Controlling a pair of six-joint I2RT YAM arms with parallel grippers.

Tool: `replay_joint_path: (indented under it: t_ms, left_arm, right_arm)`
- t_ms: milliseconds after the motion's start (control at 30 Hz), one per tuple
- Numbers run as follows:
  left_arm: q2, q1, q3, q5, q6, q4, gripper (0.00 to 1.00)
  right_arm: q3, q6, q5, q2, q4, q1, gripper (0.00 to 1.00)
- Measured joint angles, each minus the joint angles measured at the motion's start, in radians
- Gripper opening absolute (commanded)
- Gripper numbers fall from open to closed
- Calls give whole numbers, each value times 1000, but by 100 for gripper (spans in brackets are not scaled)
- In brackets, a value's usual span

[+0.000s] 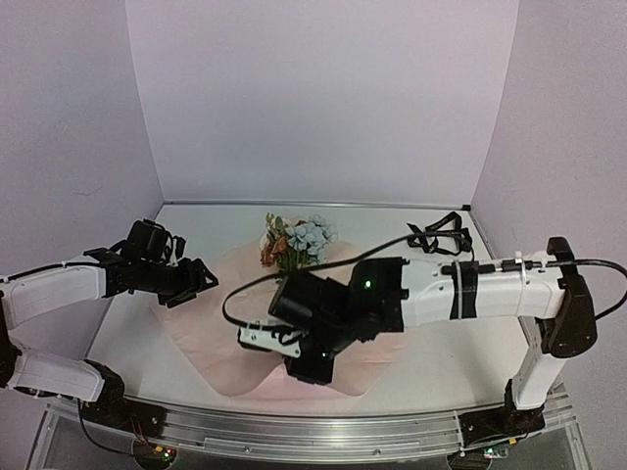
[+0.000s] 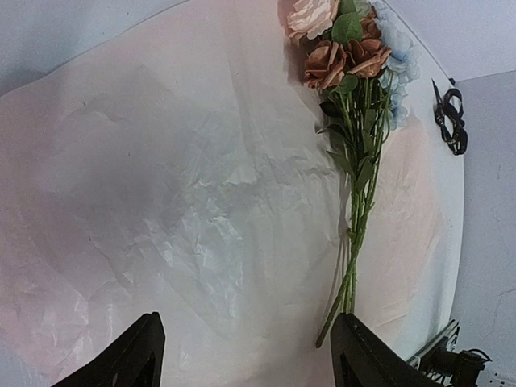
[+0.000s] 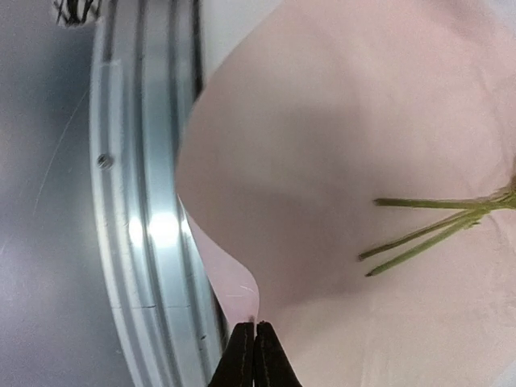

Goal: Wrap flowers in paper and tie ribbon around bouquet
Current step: Pick up the bottom corner of the flattened wrapping paper from the center of the board, then fold the bottom corner of the flattened wrapping paper at the center of the board.

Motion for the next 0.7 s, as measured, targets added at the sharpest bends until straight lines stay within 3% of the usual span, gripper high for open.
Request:
replay_joint_path:
  t_ms: [300, 533, 700]
  left_arm:
    - [0, 0, 24, 1, 10, -25, 71]
    - [0, 0, 68, 11, 43, -50, 67]
    - [3, 0, 78, 41, 56, -52, 65]
  right_arm:
    - [312, -98, -54, 225, -62, -248, 0]
    - [630, -180, -53, 526, -57, -368, 0]
    - [729, -224, -10, 643, -31, -428, 0]
